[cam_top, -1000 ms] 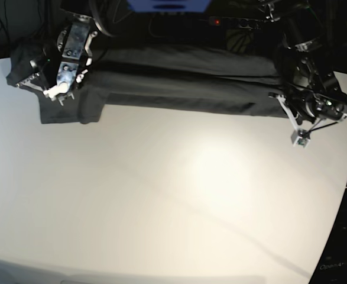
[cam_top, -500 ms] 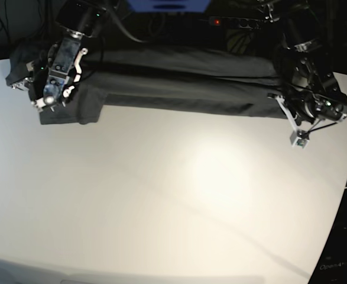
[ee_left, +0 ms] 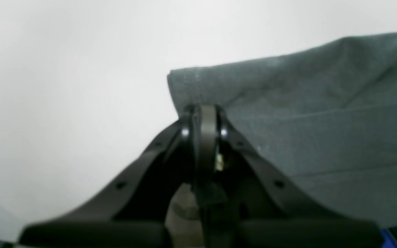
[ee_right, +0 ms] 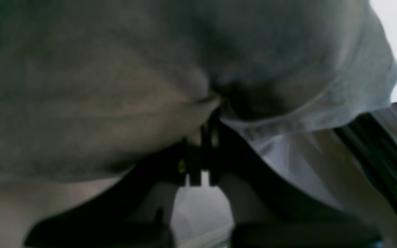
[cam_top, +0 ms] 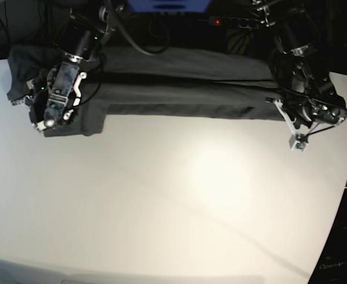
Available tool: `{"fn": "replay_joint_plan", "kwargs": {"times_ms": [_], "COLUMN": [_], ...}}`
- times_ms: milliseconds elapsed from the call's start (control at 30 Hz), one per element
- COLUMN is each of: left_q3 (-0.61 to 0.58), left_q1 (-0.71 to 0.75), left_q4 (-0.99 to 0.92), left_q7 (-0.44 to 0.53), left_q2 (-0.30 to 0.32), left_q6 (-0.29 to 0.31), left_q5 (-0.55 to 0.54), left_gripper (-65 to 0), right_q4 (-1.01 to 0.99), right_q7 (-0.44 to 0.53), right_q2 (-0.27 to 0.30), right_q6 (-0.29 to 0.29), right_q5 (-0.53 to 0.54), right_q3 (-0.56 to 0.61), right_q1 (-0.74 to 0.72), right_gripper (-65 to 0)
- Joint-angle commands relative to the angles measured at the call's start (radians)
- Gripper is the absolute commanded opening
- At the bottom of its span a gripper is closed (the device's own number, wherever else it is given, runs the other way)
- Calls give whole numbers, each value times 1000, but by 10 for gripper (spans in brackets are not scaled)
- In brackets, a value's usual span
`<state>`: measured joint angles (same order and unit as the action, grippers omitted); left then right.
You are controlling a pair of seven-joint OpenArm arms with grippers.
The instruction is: Fold the T-shirt properly
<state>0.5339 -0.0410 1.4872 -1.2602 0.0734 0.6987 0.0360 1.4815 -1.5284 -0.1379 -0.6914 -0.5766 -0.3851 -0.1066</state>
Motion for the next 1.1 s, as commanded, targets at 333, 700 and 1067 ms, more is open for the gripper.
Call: {"fn": "replay_joint_plan", "kwargs": {"times_ms": [333,700,1067], "left_q3": [-8,4,62], "left_q1": [-87,-116,-119], "left_q4": [-247,-270,-259], "left_q7": [119,121,119], "left_q2": [-16,33,61], "left_q6": [-1,-1,-1], "left_q5": [-5,-9,-11], "left_gripper": [-627,-627,-627], "right_q4": [-61,-299,-292], "right_q7": [132,196,187], "right_q2": [-16,111,157], "right_q6": [-7,-7,-7], "right_q5": [169,169,169], "right_q3": [2,-45,-41], "right_q1": [-123,-287,-318], "right_gripper": [-649,-649,-649]}}
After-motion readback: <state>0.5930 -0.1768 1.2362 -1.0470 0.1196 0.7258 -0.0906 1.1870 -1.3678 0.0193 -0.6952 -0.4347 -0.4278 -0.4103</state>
